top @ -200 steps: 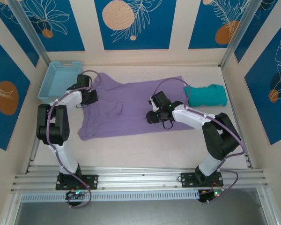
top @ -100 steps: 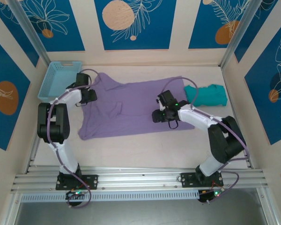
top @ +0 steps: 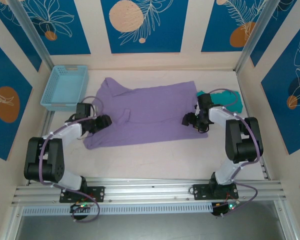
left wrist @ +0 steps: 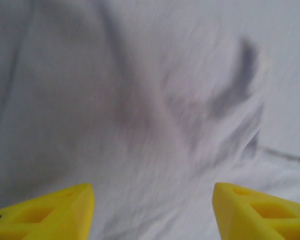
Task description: Fold the inside-out t-shirt
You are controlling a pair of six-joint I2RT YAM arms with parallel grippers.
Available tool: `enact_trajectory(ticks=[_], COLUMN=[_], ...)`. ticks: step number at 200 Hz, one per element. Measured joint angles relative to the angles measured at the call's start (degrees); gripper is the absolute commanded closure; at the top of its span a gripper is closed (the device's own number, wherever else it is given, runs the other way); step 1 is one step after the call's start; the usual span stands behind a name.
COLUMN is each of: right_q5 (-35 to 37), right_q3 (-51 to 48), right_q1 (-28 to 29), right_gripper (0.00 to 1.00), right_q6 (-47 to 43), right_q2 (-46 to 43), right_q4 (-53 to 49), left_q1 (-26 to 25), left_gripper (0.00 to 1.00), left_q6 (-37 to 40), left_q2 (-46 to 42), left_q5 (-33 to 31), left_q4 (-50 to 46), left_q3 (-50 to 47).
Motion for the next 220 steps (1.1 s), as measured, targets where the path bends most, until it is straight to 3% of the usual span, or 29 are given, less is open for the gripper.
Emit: enact_trajectory(ticks=[40,80,105,126,141,172,220], right_q5=[-5.4,-9.0,-9.0,-7.3,-5.6,-2.1,2.5], right_q3=[-4.3,-16.0,-19.4,-16.0,-10.1,7.3,29.8], right_q1=[-2.6,-2.5,-1.0,0.2,0.0,-1.1,-2.3], right_gripper=[0.34,0.37,0.31,0.27,0.26,0.27,0.30], right_q6=[1.8,6.3,8.1,7.7,7.0,4.3,-0.2], right_q2=[-3.3,-15.2,-25.6,-28.7,-24.4,-6.3,16.2], right_q4=[-0.4,-3.1,-6.0,-3.4,-0.6,3.4,-0.4], left_q1=[0.0,0.0,0.0,0.0,0.0,0.0,0.0], left_gripper=[0.37,0.37,0.32,0.30,0.30,0.30,0.30], left_q6=[-0.2,-2.8,-4.3,-4.7,-4.7,-4.7,-5.4], left_q2=[-4.1,-19.4,-30.0,-30.1,-24.8,-10.6,-2.1], left_q5=[1.9,1.1,-0.8,-2.8,-3.3,-2.7,-1.0], left_q4=[0.2,-4.6,-8.0,-5.9,-3.7,2.7,8.0], left_q3=[-6.7,-17.0,-18.4,-15.9,-11.1,0.2,5.2])
